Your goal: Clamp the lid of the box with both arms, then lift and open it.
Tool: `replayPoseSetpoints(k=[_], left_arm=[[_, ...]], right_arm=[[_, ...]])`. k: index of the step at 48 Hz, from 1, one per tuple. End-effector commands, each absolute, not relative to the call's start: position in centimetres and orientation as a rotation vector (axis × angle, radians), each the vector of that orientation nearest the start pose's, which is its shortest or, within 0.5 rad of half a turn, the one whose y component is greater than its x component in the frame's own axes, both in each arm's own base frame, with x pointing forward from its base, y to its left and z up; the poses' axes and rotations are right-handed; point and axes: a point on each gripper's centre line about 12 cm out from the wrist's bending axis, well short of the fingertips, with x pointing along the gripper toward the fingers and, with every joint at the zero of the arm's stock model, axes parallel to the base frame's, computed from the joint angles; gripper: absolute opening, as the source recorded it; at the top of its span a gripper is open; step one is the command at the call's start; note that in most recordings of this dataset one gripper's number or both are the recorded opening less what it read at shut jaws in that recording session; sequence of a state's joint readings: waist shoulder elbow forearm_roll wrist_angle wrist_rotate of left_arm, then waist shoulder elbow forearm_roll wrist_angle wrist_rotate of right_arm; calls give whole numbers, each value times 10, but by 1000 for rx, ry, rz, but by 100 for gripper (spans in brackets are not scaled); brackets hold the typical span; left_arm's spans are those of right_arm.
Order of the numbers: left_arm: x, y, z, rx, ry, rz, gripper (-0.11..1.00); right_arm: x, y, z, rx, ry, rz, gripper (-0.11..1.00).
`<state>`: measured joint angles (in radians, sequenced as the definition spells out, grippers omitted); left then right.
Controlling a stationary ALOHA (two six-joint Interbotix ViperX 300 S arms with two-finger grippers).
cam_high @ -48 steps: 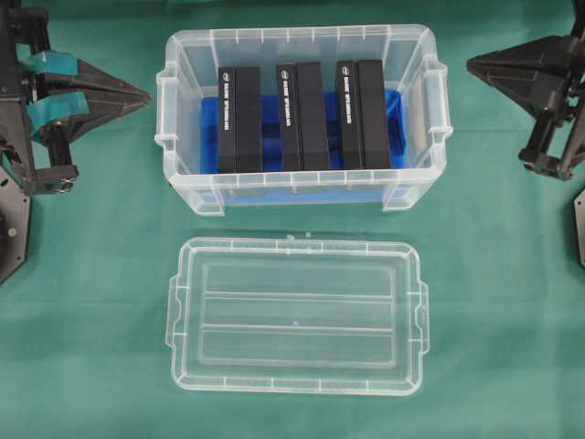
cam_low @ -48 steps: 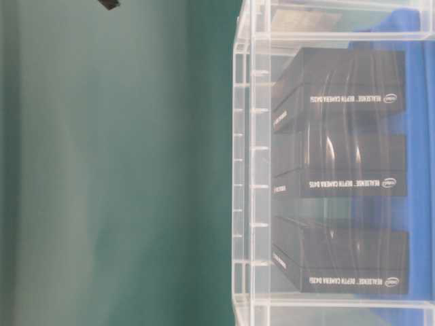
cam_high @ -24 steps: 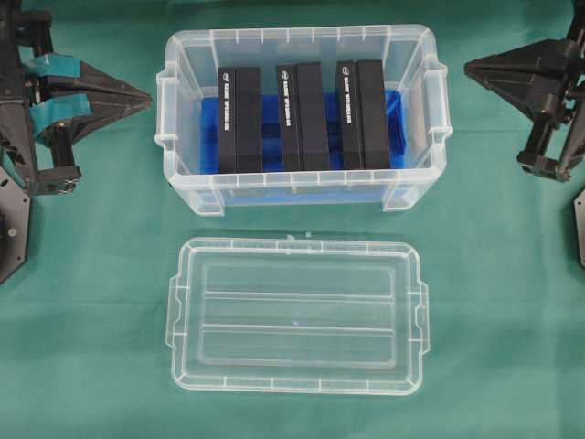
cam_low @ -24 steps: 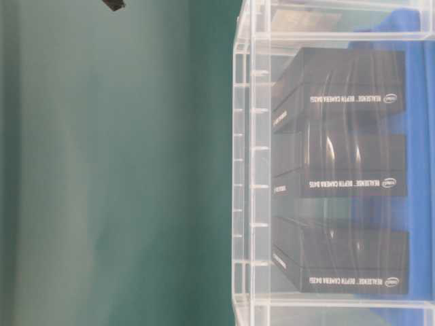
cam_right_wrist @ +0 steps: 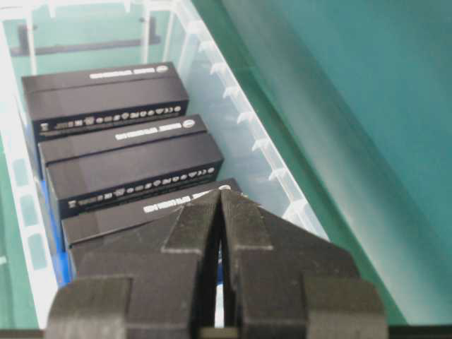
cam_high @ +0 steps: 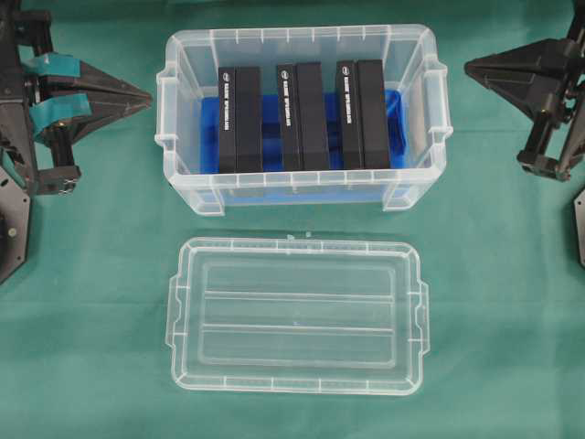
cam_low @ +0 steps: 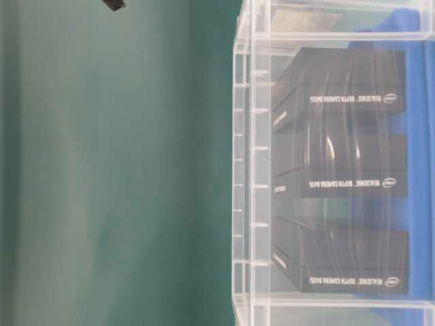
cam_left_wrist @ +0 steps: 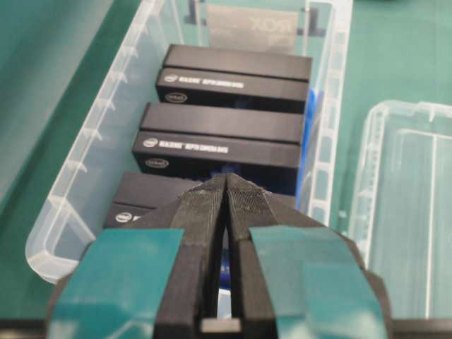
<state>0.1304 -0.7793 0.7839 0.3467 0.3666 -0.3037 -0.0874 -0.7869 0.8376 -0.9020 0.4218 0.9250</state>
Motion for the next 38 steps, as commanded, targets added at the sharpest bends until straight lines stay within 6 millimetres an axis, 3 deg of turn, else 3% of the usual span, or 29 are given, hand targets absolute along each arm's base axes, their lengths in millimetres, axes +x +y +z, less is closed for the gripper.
replayPoseSetpoints(k=[1,38], left_arm=[[238,46,347,23,331,247,1],[239,45,346,18,319,239,1]], right_arm=[[232,-59,335,23,293,-420,0],[232,-58,333,24,293,-411,0]])
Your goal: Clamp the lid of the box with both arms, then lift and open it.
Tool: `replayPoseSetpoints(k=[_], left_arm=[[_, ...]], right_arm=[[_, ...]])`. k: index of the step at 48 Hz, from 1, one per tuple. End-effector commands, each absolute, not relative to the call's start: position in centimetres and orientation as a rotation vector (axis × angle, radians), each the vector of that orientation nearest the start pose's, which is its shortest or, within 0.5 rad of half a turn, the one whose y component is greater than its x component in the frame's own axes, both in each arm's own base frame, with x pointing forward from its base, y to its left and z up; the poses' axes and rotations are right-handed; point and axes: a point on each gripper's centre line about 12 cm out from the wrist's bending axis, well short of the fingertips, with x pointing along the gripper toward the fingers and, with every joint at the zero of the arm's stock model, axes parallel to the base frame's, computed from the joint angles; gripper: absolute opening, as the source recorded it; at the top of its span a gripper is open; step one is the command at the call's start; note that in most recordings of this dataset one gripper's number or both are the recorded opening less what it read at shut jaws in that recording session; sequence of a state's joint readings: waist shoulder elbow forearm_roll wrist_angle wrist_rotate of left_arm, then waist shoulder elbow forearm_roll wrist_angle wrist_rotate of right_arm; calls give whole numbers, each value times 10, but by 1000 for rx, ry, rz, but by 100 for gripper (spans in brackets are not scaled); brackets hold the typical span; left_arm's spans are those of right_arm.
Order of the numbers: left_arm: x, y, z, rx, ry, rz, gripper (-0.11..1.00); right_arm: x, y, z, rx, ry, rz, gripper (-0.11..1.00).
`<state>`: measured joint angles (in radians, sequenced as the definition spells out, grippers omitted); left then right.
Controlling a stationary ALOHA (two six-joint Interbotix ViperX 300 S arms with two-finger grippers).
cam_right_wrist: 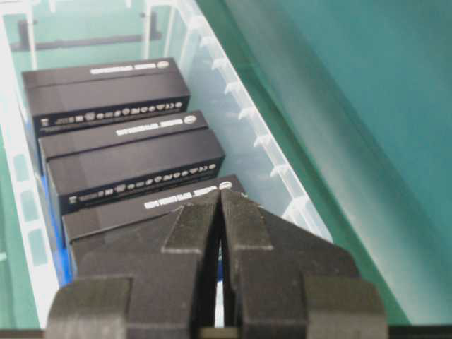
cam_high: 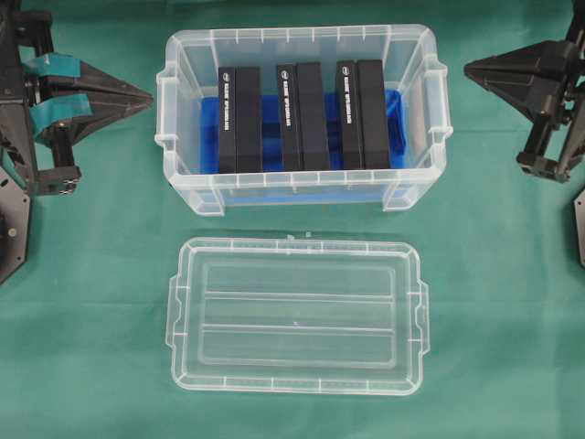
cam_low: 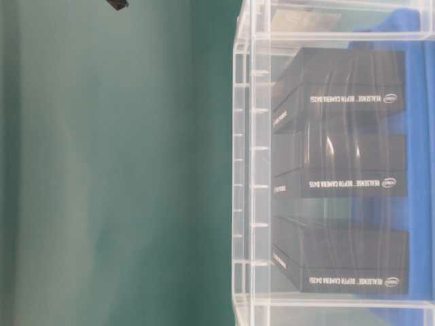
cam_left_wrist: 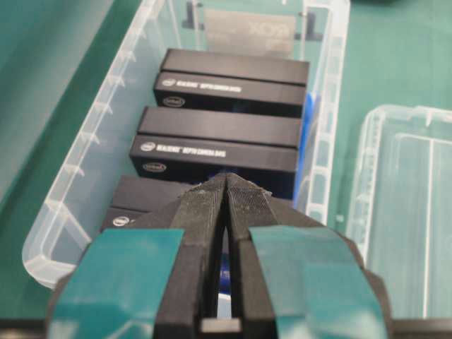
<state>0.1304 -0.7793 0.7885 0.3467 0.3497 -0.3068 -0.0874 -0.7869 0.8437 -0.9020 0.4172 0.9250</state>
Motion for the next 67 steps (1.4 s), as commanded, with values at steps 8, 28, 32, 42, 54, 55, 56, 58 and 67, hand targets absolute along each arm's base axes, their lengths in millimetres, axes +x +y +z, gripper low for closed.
replayPoseSetpoints(k=[8,28,32,42,54,55,56,58,67], left_arm=[[239,45,344,18,323,239,1],[241,32,345,20,308,183,1],[242,31,345,20,308,180,1],[242,31,345,19,308,180,1],[241,32,344,19,312,181,1],[241,32,344,19,311,181,1],[241,32,344,19,312,181,1],[241,32,344,19,312,181,1],[241,32,344,20,311,181,1]], right_arm=[[233,-57,334,35,287,-404,0],[235,-49,335,50,272,-357,0],[236,-47,335,48,272,-346,0],[236,-45,335,48,273,-341,0],[236,-45,334,46,276,-341,0],[237,-45,333,45,279,-341,0],[236,-45,333,46,277,-341,0],[237,-45,332,45,281,-341,0],[237,-45,331,46,283,-340,0]])
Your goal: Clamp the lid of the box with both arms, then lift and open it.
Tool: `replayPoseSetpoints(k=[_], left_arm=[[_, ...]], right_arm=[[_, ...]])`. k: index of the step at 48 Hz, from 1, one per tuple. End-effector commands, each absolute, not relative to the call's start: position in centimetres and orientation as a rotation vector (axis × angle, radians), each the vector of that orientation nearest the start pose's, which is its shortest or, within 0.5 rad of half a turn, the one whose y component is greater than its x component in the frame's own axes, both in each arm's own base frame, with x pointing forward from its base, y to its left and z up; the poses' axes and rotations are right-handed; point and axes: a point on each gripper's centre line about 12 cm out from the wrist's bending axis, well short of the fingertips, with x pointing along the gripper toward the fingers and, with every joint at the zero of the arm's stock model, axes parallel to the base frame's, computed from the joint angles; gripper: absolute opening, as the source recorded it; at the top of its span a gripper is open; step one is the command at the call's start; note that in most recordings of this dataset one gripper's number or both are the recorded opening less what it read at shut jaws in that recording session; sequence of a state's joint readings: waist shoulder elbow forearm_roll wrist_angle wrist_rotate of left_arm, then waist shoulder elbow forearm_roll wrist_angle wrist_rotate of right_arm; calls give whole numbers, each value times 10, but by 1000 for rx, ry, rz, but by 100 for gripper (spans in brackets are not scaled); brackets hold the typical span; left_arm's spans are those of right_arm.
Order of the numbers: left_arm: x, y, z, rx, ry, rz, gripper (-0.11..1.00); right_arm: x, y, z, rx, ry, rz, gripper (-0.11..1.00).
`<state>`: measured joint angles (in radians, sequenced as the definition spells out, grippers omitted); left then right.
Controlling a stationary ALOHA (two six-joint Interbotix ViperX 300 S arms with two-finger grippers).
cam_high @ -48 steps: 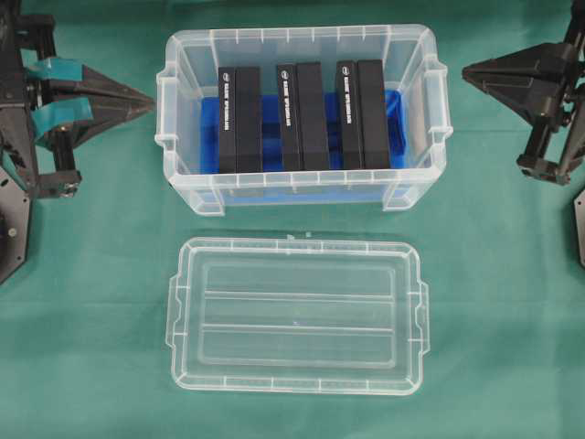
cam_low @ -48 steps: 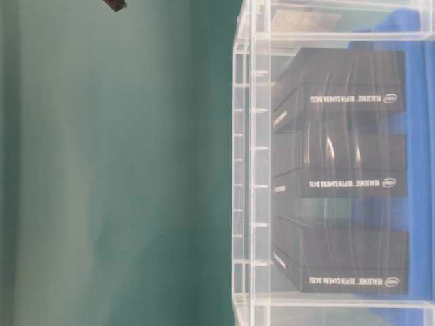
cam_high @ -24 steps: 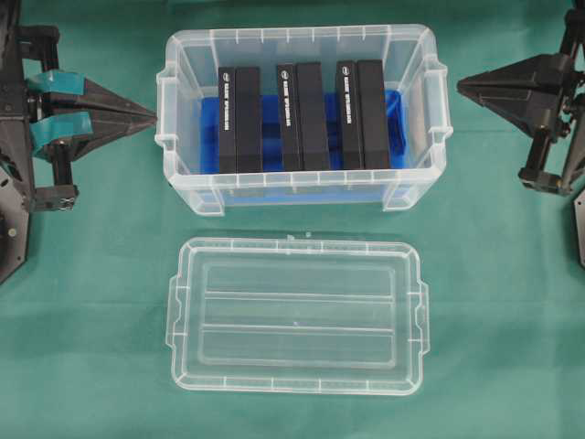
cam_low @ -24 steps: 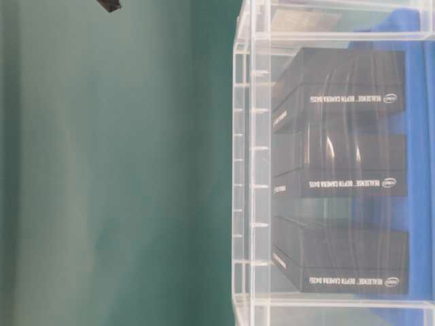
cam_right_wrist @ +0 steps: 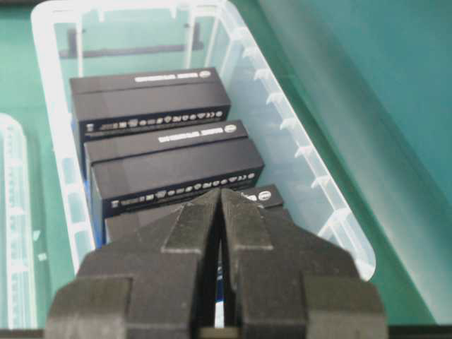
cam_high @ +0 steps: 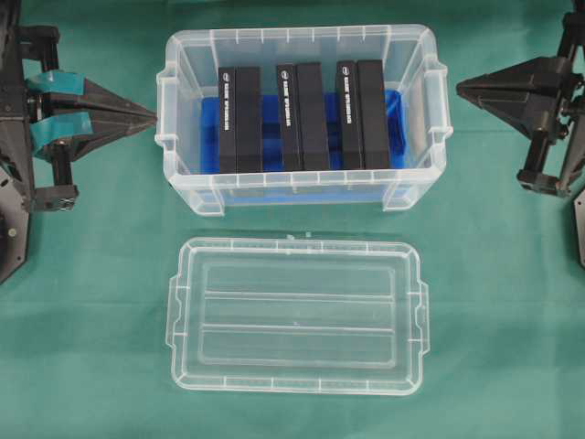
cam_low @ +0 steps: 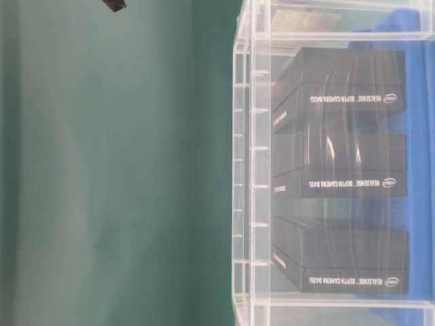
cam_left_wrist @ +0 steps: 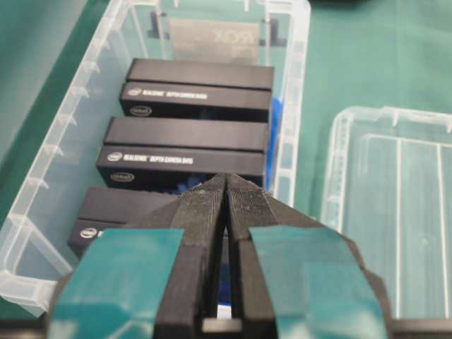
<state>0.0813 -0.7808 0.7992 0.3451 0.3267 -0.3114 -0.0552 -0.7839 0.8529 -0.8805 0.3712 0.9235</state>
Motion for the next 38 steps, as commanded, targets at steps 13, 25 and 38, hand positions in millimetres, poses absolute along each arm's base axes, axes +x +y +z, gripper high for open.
replayPoseSetpoints(k=[13,25,38], left_arm=[[232,31,347,20,289,182,1],[230,31,344,18,291,181,1],[230,31,344,18,288,180,1]], right_arm=[[236,-45,331,45,284,-341,0],[236,-45,330,45,285,-341,0],[236,-45,329,43,287,-338,0]])
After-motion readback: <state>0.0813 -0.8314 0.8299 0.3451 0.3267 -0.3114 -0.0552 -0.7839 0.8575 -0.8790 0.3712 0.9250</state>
